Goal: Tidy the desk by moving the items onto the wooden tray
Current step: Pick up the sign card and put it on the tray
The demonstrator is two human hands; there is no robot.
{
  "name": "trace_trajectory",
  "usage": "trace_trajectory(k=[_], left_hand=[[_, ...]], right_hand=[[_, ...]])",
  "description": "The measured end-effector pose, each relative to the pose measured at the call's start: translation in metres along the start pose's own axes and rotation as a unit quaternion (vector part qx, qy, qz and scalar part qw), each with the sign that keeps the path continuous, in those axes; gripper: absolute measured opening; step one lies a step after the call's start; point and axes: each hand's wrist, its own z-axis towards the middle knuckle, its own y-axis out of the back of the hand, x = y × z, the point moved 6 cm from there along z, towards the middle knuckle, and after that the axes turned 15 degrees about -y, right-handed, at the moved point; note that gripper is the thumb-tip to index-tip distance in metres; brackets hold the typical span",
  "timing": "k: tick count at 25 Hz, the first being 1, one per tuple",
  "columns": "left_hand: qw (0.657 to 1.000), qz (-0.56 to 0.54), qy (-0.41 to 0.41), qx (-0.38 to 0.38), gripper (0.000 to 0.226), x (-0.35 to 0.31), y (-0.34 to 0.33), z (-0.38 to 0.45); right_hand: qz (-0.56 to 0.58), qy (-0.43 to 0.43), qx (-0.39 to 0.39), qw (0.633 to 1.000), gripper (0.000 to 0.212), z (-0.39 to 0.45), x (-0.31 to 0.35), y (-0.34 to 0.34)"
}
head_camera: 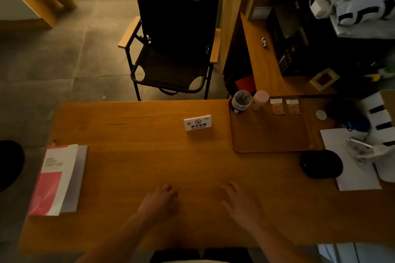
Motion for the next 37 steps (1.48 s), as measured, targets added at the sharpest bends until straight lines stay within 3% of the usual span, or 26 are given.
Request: trace_trajectory(k=[11,15,22,28,31,37], left_hand=[[0.983,0.089,-0.009,-0.162,0.054,0.019,0.020,0.035],[0.964,0.107,-0.028,-0.243,0.051,0.024,0.030,0.046],[0.952,0.072,0.007,-0.298,0.055,0.046,0.075,0.080],[0.924,-0.058,0.037,-0.375,0.071,0.062,0.139,0.115],[0.926,-0.028,0.010,-0.376,0.078,0.056,0.155,0.124],[0.926,0.010,-0.010,-0.378,0.048,0.048,0.160,0.129]], right_hand=[[-0.069,0.021,-0.072,0.995,0.090,0.066,0.015,0.003],[-0.059,0.032,-0.124,0.990,0.087,0.085,0.021,0.001],[-0.044,0.034,-0.209,0.976,0.069,0.090,0.018,-0.014],[-0.043,0.031,-0.230,0.972,0.064,0.094,0.016,-0.018],[-0.037,0.031,-0.234,0.971,0.063,0.093,0.015,-0.016],[-0.018,0.024,-0.233,0.972,0.060,0.091,0.015,-0.013]])
